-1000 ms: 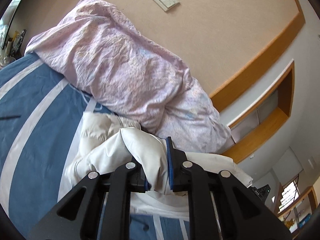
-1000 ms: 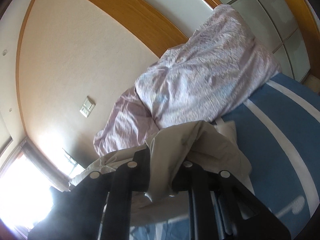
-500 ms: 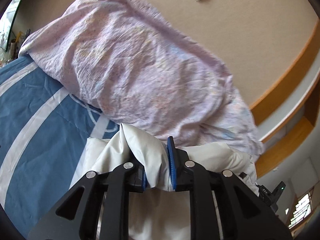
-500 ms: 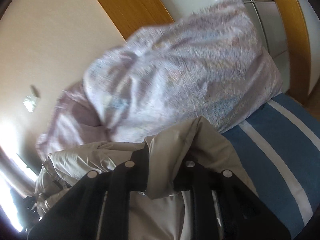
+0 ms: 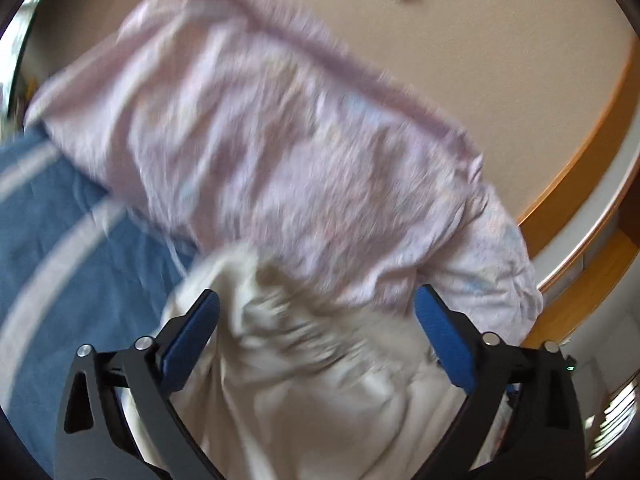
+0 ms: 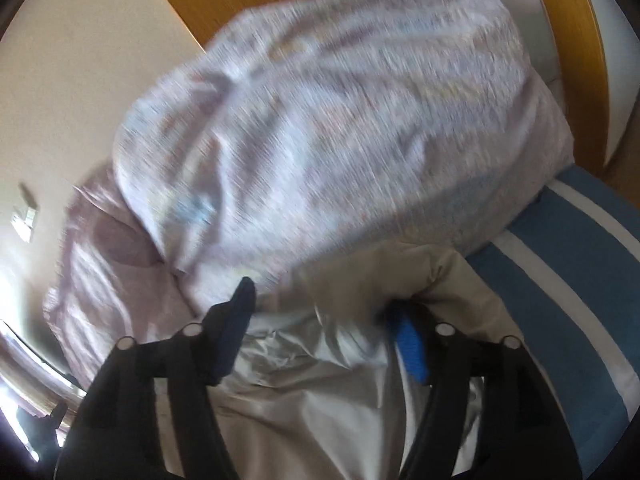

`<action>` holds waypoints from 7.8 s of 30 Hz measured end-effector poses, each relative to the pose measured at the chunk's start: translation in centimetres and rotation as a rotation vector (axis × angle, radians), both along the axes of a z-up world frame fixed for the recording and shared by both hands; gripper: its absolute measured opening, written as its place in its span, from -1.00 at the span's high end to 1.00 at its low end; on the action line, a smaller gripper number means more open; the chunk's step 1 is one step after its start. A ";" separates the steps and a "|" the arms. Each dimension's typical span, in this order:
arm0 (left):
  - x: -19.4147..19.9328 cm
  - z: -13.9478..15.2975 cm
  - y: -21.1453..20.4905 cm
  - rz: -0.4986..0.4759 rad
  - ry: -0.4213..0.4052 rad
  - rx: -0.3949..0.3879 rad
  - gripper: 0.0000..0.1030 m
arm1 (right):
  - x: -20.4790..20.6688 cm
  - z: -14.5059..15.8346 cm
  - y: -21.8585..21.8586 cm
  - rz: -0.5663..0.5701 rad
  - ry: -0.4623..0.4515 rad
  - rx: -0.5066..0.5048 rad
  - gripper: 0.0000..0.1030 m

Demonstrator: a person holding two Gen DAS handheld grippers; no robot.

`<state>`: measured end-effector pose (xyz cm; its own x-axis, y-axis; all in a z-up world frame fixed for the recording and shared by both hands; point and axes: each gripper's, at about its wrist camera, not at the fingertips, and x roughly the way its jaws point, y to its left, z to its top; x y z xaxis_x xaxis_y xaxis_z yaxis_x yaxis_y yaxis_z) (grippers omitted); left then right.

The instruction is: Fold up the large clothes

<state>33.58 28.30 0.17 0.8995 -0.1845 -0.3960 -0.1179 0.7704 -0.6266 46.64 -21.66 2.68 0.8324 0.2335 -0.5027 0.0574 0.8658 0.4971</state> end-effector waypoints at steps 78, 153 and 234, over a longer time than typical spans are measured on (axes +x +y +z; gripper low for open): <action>0.6 -6.3 -1.4 0.269 0.371 0.466 -0.97 | -8.3 -7.7 -3.0 0.100 0.183 -0.238 -0.22; -9.6 -12.3 -0.5 0.219 0.304 -0.420 -0.58 | -13.4 -16.9 -9.7 -0.047 0.332 0.566 -0.24; -21.7 -10.5 -0.6 0.190 0.237 -0.219 -0.64 | -25.0 -6.7 15.7 0.388 0.000 -0.645 -0.30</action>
<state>11.84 27.69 -10.29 0.8137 -0.1268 -0.5672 -0.4075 0.5714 -0.7123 21.68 -5.94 -3.98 0.7503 0.1690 -0.6391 -0.3110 0.9434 -0.1157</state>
